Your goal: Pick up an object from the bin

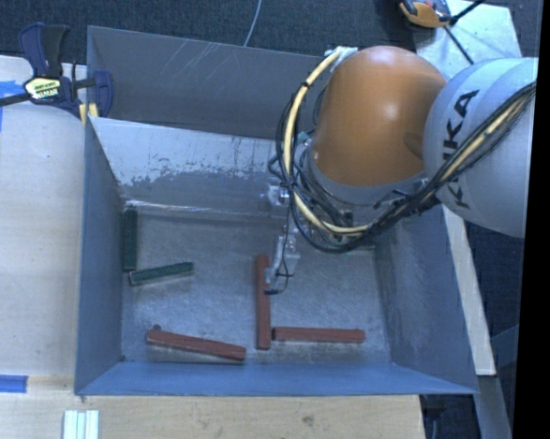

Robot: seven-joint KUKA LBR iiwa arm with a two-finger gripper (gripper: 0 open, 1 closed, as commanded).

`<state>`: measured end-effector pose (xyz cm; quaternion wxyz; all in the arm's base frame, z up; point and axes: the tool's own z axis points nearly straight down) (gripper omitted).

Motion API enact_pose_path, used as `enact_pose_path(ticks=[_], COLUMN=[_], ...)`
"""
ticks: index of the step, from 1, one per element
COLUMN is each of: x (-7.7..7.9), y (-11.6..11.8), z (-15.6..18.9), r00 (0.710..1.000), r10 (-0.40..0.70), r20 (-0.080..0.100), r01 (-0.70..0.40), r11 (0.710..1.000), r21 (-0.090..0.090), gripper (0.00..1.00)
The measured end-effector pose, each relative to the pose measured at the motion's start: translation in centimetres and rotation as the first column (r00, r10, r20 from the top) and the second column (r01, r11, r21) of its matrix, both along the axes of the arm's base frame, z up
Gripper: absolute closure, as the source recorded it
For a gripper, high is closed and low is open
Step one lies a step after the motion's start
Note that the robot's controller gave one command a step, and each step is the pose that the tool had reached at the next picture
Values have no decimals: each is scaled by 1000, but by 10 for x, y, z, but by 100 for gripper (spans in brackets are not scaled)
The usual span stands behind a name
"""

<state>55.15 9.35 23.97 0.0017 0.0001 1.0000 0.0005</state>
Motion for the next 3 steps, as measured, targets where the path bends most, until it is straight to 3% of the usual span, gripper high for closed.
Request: enact_pose_path(ticks=[1,2,3], x=[-30,-24,-34], y=[-23,-58,-72], z=[-72,-131,-166], r00=[999,1000,1000], r10=[-42,-23,-19], r20=[3,4,-6], r01=[42,23,19], r11=[999,1000,1000], r21=[0,0,-4], gripper=[0,0,0])
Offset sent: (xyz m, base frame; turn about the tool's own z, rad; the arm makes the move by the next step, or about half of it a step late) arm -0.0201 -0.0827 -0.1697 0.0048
